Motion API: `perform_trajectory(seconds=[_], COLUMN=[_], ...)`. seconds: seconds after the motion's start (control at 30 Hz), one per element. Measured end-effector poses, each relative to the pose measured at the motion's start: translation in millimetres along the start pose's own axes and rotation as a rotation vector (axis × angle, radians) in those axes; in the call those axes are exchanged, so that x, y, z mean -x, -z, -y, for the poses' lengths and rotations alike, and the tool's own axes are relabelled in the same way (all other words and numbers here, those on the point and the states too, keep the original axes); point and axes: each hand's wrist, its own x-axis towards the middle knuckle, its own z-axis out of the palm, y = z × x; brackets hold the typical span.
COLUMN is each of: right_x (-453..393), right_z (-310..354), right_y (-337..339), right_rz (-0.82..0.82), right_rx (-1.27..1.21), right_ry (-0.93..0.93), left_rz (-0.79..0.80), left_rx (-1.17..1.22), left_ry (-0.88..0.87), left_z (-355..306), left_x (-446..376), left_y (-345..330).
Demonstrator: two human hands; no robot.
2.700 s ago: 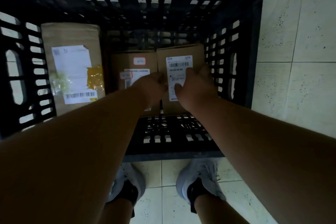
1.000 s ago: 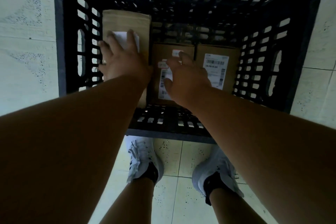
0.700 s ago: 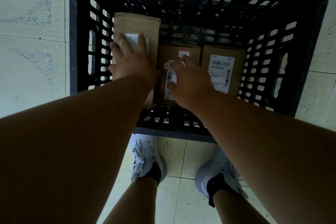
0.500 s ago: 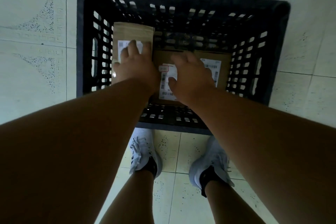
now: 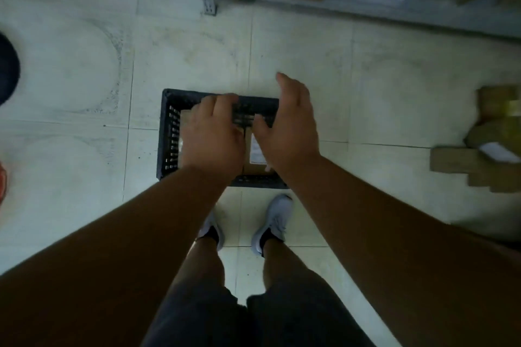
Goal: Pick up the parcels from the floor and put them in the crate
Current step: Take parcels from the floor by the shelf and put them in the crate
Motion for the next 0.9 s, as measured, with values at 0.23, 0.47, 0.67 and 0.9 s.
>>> perform_trajectory(seconds=[0.23, 0.47, 0.67, 0.9], right_x=[73.5, 136.3, 216.2, 292.8], right_z=[67.9, 102.4, 124.6, 120.0], right_y=[179.5, 296.8, 324.9, 317.1], right_rz=[-0.194, -0.442, -0.659, -0.829], right_rx=[-0.215, -0.338, -0.518, -0.558], right_ry=[-0.002, -0.012, -0.132, -0.264], left_rz=[-0.043, -0.023, 0.156, 0.383], left_rx=[0.287, 0.594, 0.646, 0.681], left_ry=[-0.120, -0.217, -0.446, -0.601], left_z=[-128.0, -221.4, -242.8, -263.8], left_x=[49.8, 92.9, 118.8, 161.9], left_y=[135.4, 211.0, 254.9, 241.4])
